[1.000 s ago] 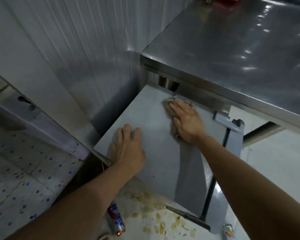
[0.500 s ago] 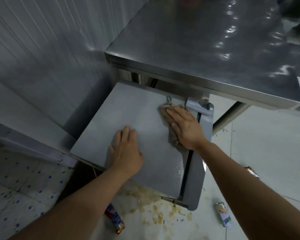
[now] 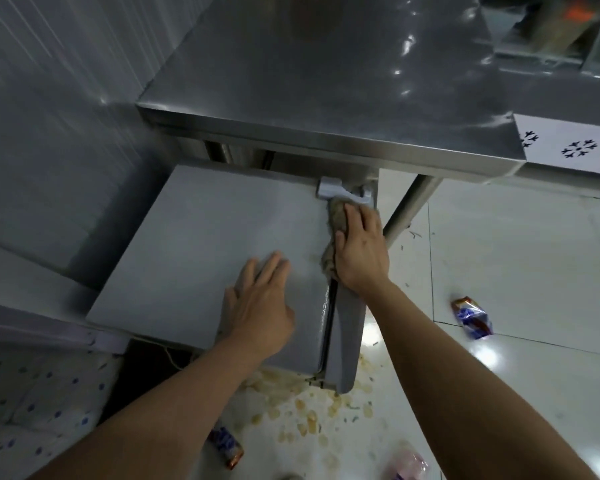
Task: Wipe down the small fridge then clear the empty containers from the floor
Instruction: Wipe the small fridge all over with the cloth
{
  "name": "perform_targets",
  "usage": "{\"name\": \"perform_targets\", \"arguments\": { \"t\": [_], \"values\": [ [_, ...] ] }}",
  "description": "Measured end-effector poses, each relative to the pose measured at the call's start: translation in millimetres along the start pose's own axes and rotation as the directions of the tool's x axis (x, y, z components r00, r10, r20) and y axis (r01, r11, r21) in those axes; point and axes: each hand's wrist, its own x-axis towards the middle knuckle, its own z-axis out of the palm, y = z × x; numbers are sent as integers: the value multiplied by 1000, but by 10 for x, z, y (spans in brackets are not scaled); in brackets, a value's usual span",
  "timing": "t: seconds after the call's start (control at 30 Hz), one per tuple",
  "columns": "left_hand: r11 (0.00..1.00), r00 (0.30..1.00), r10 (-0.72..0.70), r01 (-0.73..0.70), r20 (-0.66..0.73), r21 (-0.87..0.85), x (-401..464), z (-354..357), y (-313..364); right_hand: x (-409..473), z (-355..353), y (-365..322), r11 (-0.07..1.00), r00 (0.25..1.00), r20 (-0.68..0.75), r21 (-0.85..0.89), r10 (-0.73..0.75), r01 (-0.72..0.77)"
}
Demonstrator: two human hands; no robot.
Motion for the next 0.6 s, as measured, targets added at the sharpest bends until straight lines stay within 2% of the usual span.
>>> {"name": "perform_targets", "arguments": {
  "t": [0.17, 0.37, 0.5, 0.6],
  "values": [
    [999, 999, 37, -37, -3, 19, 18, 43, -82, -1, -22, 22, 1000, 1000, 6, 15, 6, -6],
    [991, 991, 123, -120, -49, 53, -136, 96, -188, -1017, 56, -72, 995, 998, 48, -85, -45, 49],
    [982, 982, 181, -178, -51, 64, -337, 69, -406, -1586, 50, -199, 997, 997, 75, -70, -27, 32],
    [992, 992, 116, -112, -59, 61, -442, 5, -609, -1834, 30, -224, 993, 990, 132, -98, -51, 64]
  ]
}}
